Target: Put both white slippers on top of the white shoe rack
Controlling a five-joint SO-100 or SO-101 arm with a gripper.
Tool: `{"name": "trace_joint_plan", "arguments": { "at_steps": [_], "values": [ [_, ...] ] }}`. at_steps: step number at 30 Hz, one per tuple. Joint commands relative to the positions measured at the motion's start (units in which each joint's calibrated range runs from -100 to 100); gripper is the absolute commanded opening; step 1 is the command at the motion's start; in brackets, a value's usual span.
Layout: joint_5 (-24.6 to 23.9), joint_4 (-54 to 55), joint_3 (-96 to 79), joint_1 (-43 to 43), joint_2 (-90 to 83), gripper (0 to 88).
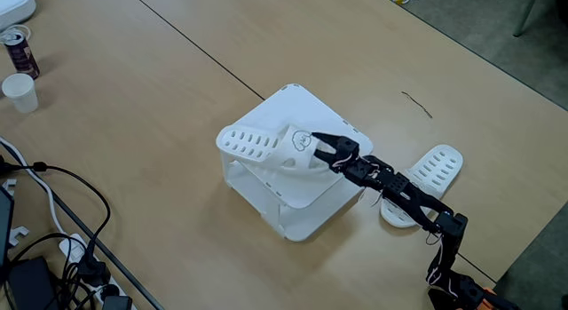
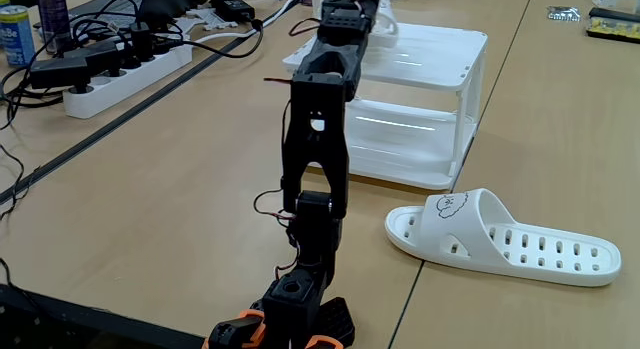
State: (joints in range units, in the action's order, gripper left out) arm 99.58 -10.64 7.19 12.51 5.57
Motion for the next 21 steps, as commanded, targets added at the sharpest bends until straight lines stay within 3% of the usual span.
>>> {"name": "trace_joint_plan", "arguments": {
  "at_steps": [1, 21],
  "values": [
    [0.4, 0.2, 1.0, 1.0, -5.8, 19.7],
    [0.4, 0.2, -5.9, 5.8, -6.3, 19.5]
  ]
}}
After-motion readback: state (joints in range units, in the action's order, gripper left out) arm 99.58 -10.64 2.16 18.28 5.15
